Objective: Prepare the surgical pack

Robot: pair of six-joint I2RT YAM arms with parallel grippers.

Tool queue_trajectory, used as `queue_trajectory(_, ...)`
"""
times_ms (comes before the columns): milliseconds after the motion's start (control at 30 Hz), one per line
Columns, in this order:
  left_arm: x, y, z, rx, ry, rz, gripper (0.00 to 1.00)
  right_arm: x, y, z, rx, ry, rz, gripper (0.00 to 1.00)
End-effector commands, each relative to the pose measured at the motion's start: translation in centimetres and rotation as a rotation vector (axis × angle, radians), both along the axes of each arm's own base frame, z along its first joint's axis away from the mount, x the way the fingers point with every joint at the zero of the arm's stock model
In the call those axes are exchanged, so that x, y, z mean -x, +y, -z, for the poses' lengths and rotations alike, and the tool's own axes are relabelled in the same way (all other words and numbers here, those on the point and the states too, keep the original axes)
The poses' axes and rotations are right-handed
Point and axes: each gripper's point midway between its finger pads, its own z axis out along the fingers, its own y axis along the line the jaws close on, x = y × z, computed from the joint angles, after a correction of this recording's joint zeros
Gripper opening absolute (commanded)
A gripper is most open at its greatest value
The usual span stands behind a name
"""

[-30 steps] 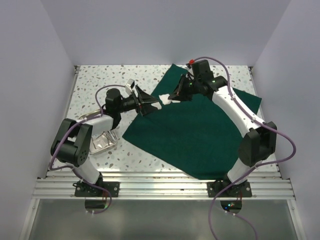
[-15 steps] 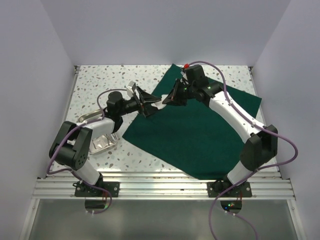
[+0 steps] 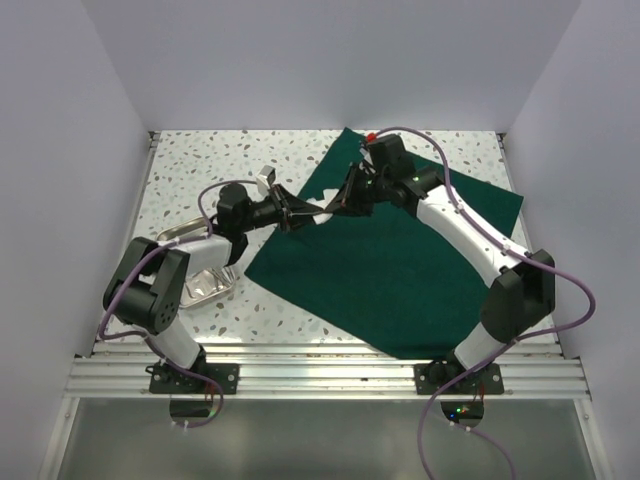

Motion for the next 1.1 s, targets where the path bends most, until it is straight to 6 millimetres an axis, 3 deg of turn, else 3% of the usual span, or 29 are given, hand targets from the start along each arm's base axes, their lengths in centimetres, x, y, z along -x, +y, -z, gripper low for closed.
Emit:
queue_trajectory(0, -0.4, 0.2, -0.4, -0.009, -0.079, 0.031, 0.14, 0.6, 0.9, -2.1, -0.038, -0.059, -0.038, 0.00)
queue_trajectory(67, -0.8, 0.8, 0.0, -0.036, -0.117, 0.030, 0.03, 0.5, 1.3, -1.6, -0.033, -0.050, -0.058, 0.00)
queue_trajectory(100, -1.2, 1.0, 0.4, -0.064, -0.109, 0.035, 0.00, 0.5, 1.2, -1.5, -0.017, -0.055, -0.070, 0.16)
queue_trajectory(167, -1.9, 2.2, 1.4, -0.162, -0.200, 0.043, 0.00, 0.2, 0.8, -1.1, 0.034, -0.045, -0.076, 0.36)
queue_trajectory(200, -1.9, 2.8, 2.5, -0.233, -0.140, 0.053, 0.00, -0.1, 0.3, -0.9, 0.075, -0.053, -0.069, 0.52)
queue_trajectory(267, -2.9, 5.5, 3.7, -0.392, -0.260, 0.045, 0.00, -0.6, -0.8, -0.8, 0.162, -0.070, -0.079, 0.70)
queue_trajectory(300, -2.2, 6.9, 4.5, -0.467, -0.185, 0.059, 0.00, -1.0, -1.4, -0.9, 0.189, -0.079, -0.075, 0.77)
queue_trajectory(367, -3.1, 10.7, 6.0, -0.637, -0.236, 0.020, 0.00, -1.5, -2.3, -1.1, 0.242, -0.102, -0.086, 0.80)
queue_trajectory(500, -1.2, 17.6, 8.5, -0.923, -0.145, -0.029, 0.00, -2.5, -3.3, 0.3, 0.282, -0.086, -0.112, 0.80)
queue_trajectory(700, 1.0, 26.5, 9.5, -1.279, -0.043, -0.158, 0.00, -2.2, -2.7, 4.1, 0.256, 0.007, -0.180, 0.80)
queue_trajectory(900, 2.8, 31.0, 11.7, -1.341, 0.088, -0.201, 0.00, -2.7, -2.4, 5.4, 0.235, 0.050, -0.228, 0.81)
queue_trajectory(1067, 2.6, 31.5, 12.9, -1.326, 0.113, -0.195, 0.00, -2.7, -3.0, 6.3, 0.236, 0.078, -0.234, 0.81)
